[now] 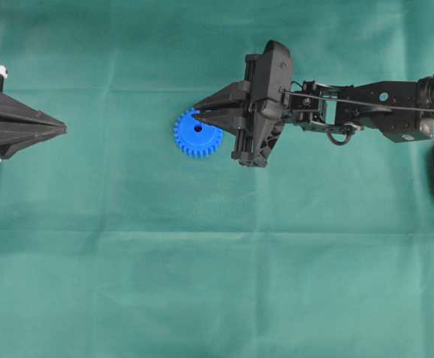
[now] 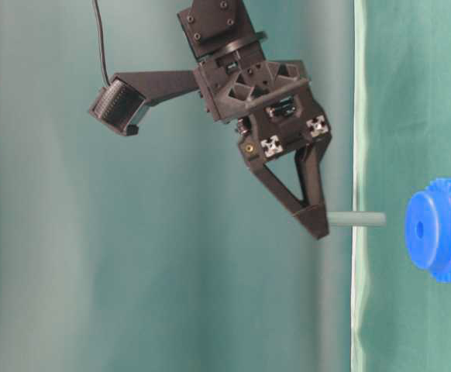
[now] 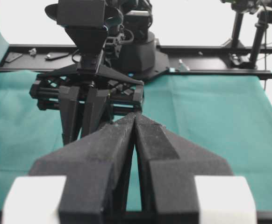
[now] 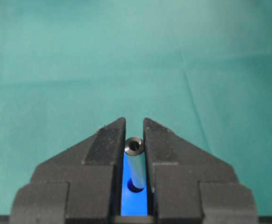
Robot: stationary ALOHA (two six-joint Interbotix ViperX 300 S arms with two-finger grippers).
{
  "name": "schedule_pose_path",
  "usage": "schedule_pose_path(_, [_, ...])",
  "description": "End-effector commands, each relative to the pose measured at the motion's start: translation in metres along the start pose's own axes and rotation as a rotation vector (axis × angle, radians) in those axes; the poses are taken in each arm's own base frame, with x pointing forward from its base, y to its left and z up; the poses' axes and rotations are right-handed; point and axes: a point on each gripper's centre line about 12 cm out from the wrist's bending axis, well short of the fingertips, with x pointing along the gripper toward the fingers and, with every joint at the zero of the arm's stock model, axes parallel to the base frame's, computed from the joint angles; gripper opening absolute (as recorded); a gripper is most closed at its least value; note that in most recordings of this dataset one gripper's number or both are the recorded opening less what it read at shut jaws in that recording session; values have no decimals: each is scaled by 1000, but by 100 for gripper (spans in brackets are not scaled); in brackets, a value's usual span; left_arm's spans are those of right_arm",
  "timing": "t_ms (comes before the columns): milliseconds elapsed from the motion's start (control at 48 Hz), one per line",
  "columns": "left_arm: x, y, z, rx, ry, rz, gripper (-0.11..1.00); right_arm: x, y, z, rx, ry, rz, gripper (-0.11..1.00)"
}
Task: Insert the shaft placed at a random location into the center hole of the medium gear at another random location.
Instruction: 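Lower the shaft into the blue gear's center hole with the right gripper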
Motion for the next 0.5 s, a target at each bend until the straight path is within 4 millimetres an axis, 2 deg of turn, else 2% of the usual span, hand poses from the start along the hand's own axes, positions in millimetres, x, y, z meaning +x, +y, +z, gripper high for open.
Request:
schedule_pose_path(0, [3,0,8,5,-21,-2,0,-3,1,21,-2,-58,2,12])
schedule_pose_path(292, [3,0,8,5,-23,-2,0,3,2,23,-2,-67,3,12])
schedule_pose_path(479, [3,0,8,5,-23,-2,0,14,3,14,-3,-44,4,12])
